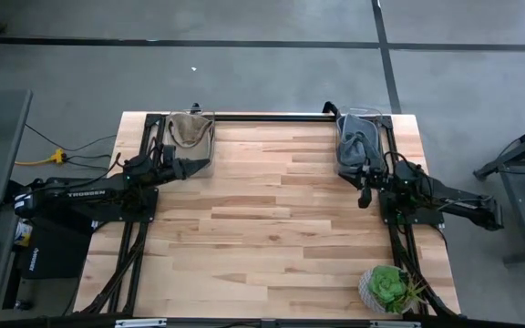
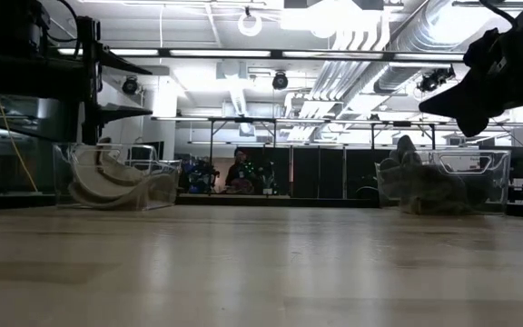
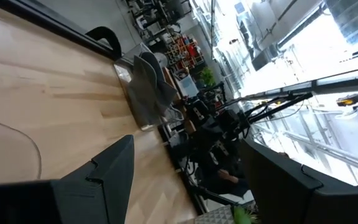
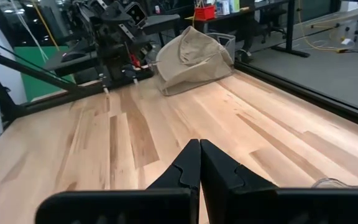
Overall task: Pick & Place hat
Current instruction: Return to Home Position
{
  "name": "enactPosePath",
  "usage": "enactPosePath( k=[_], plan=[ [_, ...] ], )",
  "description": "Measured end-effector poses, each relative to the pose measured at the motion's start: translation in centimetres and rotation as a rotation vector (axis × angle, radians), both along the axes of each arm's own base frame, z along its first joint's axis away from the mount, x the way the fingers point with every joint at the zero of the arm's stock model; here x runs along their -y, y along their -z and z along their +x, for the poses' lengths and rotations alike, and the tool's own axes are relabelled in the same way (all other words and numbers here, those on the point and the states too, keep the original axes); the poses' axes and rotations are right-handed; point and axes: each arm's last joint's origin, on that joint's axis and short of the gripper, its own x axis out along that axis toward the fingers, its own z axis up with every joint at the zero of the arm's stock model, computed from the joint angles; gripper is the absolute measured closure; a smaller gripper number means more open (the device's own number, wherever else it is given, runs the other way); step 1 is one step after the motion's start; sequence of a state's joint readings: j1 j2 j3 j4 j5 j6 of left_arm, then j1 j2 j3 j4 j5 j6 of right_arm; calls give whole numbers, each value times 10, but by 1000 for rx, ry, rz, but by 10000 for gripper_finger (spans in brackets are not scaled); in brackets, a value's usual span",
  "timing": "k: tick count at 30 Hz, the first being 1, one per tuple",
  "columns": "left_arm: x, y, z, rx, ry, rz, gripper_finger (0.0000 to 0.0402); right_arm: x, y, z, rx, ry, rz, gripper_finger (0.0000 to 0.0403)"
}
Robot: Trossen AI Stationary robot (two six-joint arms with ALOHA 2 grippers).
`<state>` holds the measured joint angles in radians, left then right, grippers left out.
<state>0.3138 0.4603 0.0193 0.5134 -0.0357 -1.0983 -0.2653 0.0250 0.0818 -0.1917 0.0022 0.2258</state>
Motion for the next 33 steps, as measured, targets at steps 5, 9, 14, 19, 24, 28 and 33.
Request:
enactPosePath(
  k=[5,9,14,19,24,28,33],
  plan=[
    [0,0,0,4,1,-12,149,0,0,0,-4,7,-5,402],
    [0,0,0,4,1,-12,149,0,0,0,9,13,43,402],
    [0,0,0,4,2,-12,149,0,0,0,13,15,58,399],
    [0,0,0,4,2,-13,149,0,0,0,13,15,59,400],
    [0,0,0,4,2,-13,149,0,0,0,13,15,59,401],
    [0,0,0,4,3,-13,149,0,0,0,12,15,59,396],
    [0,0,0,4,3,-13,149,0,0,0,12,15,59,395]
  ],
)
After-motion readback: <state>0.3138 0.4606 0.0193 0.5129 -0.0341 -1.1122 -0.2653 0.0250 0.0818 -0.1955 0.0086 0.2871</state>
